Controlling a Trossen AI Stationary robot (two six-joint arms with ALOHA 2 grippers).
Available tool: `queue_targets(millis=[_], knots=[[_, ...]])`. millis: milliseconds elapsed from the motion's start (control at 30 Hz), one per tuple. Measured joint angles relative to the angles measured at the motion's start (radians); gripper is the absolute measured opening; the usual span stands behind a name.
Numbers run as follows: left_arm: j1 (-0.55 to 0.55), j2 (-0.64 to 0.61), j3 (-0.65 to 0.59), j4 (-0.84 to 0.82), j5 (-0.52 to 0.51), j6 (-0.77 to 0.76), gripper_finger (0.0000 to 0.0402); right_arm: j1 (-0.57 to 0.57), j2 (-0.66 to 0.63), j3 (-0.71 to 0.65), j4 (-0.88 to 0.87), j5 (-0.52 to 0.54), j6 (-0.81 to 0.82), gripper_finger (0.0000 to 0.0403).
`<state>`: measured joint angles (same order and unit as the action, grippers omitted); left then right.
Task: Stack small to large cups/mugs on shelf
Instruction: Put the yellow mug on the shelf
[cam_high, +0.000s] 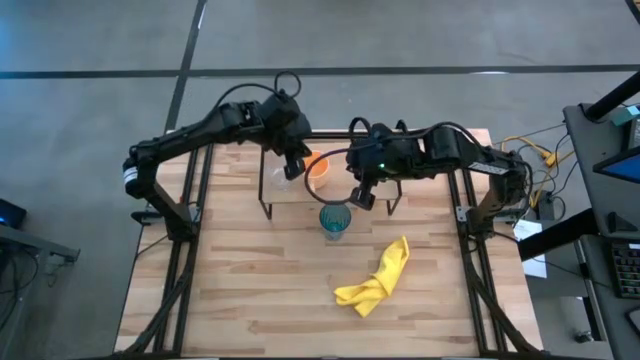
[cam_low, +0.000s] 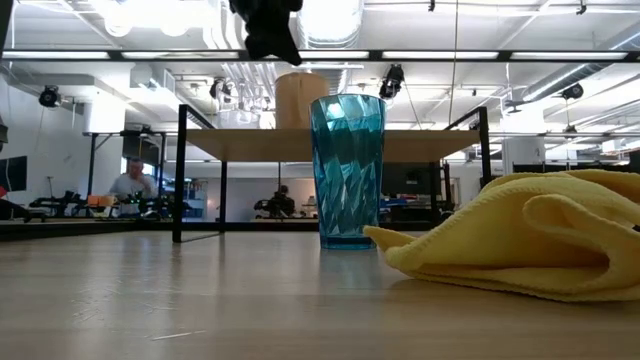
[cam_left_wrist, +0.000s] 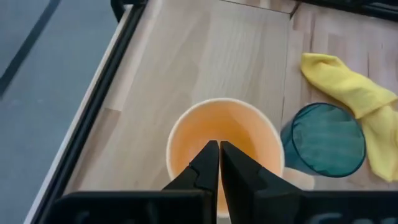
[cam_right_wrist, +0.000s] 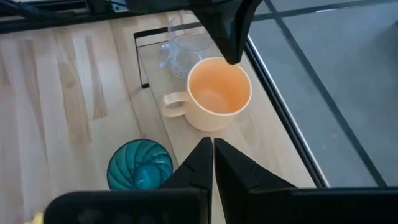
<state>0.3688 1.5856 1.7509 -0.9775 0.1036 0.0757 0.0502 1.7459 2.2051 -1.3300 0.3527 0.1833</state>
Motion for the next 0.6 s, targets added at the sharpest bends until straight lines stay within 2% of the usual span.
queue_targets(millis=[600], knots=[[-0.011, 0.000, -0.150, 0.173, 0.047, -0.070, 0.0000, 0.000, 0.006, 0.000, -0.005, 0.016, -0.007, 0.0008]])
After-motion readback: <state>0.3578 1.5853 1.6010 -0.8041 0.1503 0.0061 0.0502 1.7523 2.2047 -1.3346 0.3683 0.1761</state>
